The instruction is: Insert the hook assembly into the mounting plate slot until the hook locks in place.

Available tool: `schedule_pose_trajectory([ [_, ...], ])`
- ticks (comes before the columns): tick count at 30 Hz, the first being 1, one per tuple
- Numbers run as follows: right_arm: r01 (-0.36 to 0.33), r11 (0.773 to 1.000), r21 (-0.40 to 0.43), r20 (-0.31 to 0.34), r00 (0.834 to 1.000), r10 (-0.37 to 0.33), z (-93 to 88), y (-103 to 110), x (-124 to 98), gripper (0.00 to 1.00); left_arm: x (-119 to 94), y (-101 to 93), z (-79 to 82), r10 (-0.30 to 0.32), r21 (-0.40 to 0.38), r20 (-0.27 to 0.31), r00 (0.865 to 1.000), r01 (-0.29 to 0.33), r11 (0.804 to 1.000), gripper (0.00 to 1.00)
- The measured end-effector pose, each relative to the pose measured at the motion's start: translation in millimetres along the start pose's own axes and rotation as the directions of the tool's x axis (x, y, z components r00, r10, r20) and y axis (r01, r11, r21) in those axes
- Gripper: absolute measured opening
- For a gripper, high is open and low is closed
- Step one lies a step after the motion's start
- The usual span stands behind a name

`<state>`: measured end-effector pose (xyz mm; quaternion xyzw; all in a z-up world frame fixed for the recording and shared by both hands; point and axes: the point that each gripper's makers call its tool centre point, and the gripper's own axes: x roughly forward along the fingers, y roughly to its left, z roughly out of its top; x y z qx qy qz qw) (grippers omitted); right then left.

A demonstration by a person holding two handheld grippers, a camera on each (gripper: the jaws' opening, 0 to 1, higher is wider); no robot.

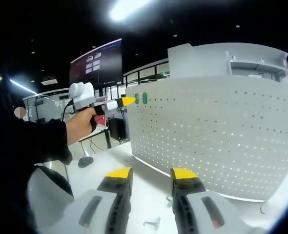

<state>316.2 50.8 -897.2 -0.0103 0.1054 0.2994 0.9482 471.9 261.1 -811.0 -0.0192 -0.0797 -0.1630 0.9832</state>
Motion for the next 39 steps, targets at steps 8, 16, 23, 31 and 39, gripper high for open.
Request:
schedule_pose_trajectory([
  [8,0.016,1.000,0.004,-0.001,1.000,-0.016,-2.8,-5,-2,0.28,-22,-0.6,4.8,0.000,-0.010,0.001,1.000,0.000,1.000,0.40],
  [16,0.026,1.000,0.013,-0.030,0.999,-0.026,-17.1,-12,0,0.27,-49,-6.2,1.2,-0.005,-0.016,-0.014,1.000,0.005,1.000,0.39],
  [23,0.041,0.999,0.016,-0.064,0.997,-0.040,-29.7,-23,8,0.27,-69,-8.8,-3.0,-0.017,-0.042,-0.022,1.000,0.016,0.999,0.40],
  [31,0.037,0.999,0.020,-0.097,0.995,-0.035,-41.4,-29,22,0.26,-88,-16.3,-3.0,-0.042,-0.031,-0.033,0.999,0.041,0.999,0.39],
  [39,0.036,0.999,0.033,-0.157,0.987,-0.031,-65.8,-38,38,0.26,-106,-32.8,-15.5,-0.080,-0.017,-0.062,0.995,0.079,0.997,0.39],
])
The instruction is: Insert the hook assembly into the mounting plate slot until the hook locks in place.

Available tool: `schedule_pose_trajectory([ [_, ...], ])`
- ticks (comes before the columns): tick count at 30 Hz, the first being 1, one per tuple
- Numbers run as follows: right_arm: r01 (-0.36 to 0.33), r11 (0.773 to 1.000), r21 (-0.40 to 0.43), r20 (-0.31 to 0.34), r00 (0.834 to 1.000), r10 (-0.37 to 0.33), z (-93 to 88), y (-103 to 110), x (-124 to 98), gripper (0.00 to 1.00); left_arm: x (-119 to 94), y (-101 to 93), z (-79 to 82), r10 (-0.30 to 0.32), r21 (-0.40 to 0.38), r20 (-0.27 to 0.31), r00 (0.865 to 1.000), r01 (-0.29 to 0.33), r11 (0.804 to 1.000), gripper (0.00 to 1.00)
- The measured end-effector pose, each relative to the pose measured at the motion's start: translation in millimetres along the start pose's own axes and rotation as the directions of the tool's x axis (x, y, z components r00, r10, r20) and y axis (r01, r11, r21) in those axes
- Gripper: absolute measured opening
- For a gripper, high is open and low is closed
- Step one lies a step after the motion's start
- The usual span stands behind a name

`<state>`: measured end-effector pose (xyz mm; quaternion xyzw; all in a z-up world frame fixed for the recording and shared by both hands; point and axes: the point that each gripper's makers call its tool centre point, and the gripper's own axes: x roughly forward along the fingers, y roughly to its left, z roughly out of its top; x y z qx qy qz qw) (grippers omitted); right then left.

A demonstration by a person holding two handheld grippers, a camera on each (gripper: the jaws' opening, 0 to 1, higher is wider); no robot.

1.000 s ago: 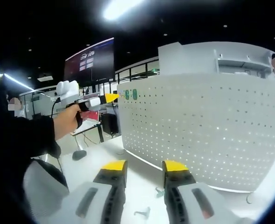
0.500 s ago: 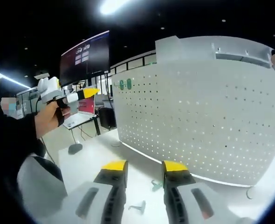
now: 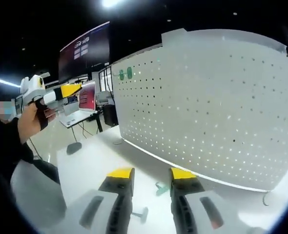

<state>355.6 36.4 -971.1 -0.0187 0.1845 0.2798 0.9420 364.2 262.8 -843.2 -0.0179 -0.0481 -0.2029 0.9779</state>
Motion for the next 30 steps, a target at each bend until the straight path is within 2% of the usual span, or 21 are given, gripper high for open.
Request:
schedule_pose_trajectory([
  [5,-0.001,1.000,0.015,-0.052,0.999,0.002,-19.0,-6,15,0.26,-11,-7.4,-17.4,-0.021,0.002,-0.041,0.999,0.021,1.000,0.39],
  [13,-0.014,0.999,0.033,-0.139,0.990,0.019,-45.4,-9,43,0.26,-23,-19.3,-31.9,-0.047,0.000,-0.072,0.996,0.047,0.999,0.38],
  [20,-0.025,0.999,0.035,-0.174,0.984,0.031,-54.9,-8,63,0.26,-27,-29.1,-40.2,-0.068,0.002,-0.092,0.993,0.068,0.998,0.38],
  [30,-0.045,0.999,0.022,-0.242,0.969,0.049,-69.3,-8,87,0.26,-28,-32.9,-45.8,-0.077,0.002,-0.107,0.991,0.078,0.997,0.38],
])
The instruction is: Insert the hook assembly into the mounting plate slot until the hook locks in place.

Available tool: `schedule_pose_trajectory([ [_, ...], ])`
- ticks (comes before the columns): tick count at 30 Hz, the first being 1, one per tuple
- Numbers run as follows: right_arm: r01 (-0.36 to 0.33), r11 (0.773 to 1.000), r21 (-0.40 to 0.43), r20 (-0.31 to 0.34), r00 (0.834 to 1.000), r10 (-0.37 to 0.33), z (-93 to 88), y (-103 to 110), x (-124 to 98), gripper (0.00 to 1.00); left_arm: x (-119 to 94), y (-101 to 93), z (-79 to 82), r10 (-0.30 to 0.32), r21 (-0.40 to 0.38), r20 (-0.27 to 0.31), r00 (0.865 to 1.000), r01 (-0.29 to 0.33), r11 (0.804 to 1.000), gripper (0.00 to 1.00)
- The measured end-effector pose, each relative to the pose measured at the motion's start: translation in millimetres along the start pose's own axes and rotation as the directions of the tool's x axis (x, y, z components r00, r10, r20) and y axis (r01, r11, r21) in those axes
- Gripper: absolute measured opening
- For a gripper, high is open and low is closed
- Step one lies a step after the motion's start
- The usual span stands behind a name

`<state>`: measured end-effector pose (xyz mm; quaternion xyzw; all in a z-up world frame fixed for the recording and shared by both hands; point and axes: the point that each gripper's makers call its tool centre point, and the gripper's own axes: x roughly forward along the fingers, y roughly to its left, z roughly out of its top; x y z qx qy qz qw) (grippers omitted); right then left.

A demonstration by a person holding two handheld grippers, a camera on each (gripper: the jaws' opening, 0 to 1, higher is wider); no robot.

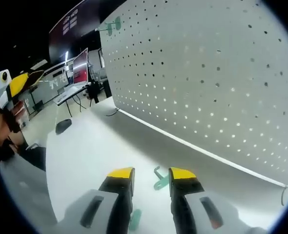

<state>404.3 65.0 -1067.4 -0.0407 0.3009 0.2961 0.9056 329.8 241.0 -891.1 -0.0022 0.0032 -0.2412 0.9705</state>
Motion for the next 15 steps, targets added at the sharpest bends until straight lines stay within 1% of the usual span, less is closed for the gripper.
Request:
schedule_pose_trajectory([
  [9,0.007,1.000,0.001,-0.068,0.998,-0.006,-15.0,-10,16,0.26,2,-3.6,-7.3,-0.009,-0.006,-0.021,1.000,0.009,1.000,0.37],
  [15,0.012,1.000,0.001,-0.110,0.994,-0.012,-22.4,-16,25,0.26,1,-1.1,-10.4,-0.003,-0.008,-0.030,1.000,0.002,1.000,0.37],
])
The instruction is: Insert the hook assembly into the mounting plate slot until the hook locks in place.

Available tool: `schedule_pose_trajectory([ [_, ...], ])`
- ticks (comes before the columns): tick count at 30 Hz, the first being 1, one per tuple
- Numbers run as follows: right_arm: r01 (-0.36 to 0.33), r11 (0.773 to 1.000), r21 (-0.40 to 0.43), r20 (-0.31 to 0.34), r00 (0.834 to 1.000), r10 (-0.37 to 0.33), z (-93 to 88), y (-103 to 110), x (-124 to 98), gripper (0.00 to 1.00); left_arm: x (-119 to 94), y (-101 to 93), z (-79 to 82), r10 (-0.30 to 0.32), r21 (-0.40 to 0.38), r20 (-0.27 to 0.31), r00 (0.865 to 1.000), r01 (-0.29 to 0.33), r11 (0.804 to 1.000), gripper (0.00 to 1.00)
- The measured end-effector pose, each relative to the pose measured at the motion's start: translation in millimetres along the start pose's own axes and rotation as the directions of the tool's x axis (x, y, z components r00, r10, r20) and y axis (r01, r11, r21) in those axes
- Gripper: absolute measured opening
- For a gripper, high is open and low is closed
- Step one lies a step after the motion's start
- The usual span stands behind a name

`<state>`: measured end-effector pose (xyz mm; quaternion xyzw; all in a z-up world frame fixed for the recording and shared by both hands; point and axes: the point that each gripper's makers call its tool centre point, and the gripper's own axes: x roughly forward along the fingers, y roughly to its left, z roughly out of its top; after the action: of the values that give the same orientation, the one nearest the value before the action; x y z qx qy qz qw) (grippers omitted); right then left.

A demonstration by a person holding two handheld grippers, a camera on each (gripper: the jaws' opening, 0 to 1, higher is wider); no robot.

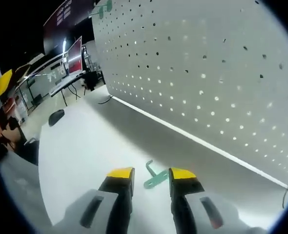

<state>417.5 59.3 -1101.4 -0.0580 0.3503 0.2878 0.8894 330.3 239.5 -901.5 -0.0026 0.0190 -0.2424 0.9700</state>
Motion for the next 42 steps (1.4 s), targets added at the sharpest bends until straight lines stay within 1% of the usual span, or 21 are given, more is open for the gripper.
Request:
schedule_pose_trajectory([
  [8,0.009,1.000,0.010,-0.046,0.999,-0.008,-7.7,-2,12,0.25,-2,3.1,-2.9,0.008,-0.001,-0.008,1.000,-0.008,1.000,0.36],
  [11,0.004,1.000,0.014,-0.049,0.999,-0.003,-8.0,0,13,0.24,-2,4.1,-4.0,0.009,-0.003,-0.011,1.000,-0.009,1.000,0.36],
  [14,-0.001,1.000,-0.014,-0.055,0.998,0.000,-7.8,2,15,0.22,-2,4.9,-4.7,0.009,-0.004,-0.013,1.000,-0.009,1.000,0.36],
  [22,-0.034,0.998,-0.052,-0.055,0.998,0.031,-4.6,11,18,0.15,-3,6.3,-7.6,0.010,-0.009,-0.021,1.000,-0.011,1.000,0.35],
  [29,-0.015,0.996,-0.092,-0.056,0.998,0.010,-0.5,10,22,0.12,-3,8.4,-8.8,0.012,-0.013,-0.022,1.000,-0.013,1.000,0.35],
  [33,0.003,0.993,-0.118,-0.092,0.996,-0.014,-5.1,6,25,0.07,-4,9.5,-9.5,0.015,-0.015,-0.023,1.000,-0.015,1.000,0.35],
  [35,0.007,0.992,-0.124,-0.090,0.996,-0.019,-4.7,6,24,0.04,-4,9.9,-9.7,0.016,-0.016,-0.024,1.000,-0.017,1.000,0.35],
  [39,0.007,0.992,-0.124,-0.092,0.996,-0.018,-4.3,6,24,0.04,-5,10.7,-10.2,0.018,-0.018,-0.024,1.000,-0.018,1.000,0.35],
  [42,0.011,0.992,-0.126,-0.095,0.995,-0.023,-4.4,5,24,0.01,-5,10.6,-10.5,0.017,-0.018,-0.026,1.000,-0.018,1.000,0.34],
])
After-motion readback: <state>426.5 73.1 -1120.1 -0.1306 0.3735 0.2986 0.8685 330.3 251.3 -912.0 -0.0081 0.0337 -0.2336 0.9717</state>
